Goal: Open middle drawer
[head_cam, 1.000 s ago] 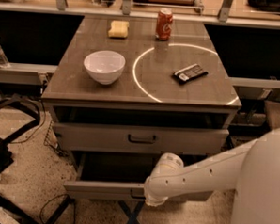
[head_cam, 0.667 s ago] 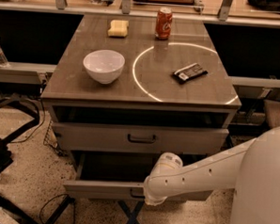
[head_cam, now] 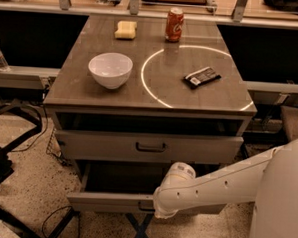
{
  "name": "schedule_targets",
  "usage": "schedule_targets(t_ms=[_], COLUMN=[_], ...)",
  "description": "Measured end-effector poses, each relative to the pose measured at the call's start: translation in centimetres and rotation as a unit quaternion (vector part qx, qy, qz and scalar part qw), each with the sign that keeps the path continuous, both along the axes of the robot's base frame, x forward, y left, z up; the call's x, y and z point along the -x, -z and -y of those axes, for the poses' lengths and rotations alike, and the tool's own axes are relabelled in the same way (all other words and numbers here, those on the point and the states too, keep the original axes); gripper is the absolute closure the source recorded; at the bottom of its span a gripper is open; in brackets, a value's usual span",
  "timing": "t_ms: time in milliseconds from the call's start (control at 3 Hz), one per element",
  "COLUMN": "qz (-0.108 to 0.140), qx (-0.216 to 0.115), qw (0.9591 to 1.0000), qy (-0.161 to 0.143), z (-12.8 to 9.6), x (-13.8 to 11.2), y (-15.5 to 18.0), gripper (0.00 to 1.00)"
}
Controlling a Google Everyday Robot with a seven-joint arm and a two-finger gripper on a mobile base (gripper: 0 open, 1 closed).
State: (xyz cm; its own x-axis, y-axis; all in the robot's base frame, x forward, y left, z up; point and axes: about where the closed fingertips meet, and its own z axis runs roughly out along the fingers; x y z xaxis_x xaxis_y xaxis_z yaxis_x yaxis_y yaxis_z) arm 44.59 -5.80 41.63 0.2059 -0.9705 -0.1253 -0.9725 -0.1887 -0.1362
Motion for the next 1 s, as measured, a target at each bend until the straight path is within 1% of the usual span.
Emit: schedule_targets(t_ms=[333,667,1000], qz=[0.009,0.009,0.021], qx=[0.000,0.000,0.001], qw=[1.0000,1.0000,0.9997], qy=[0.004,0.004,0.011], z=[0.4,0.4,1.0], x=[0.0,0.0,0.0], y=[-1.2,-1.1,-2.8], gripper=[1.00,1.00,1.00])
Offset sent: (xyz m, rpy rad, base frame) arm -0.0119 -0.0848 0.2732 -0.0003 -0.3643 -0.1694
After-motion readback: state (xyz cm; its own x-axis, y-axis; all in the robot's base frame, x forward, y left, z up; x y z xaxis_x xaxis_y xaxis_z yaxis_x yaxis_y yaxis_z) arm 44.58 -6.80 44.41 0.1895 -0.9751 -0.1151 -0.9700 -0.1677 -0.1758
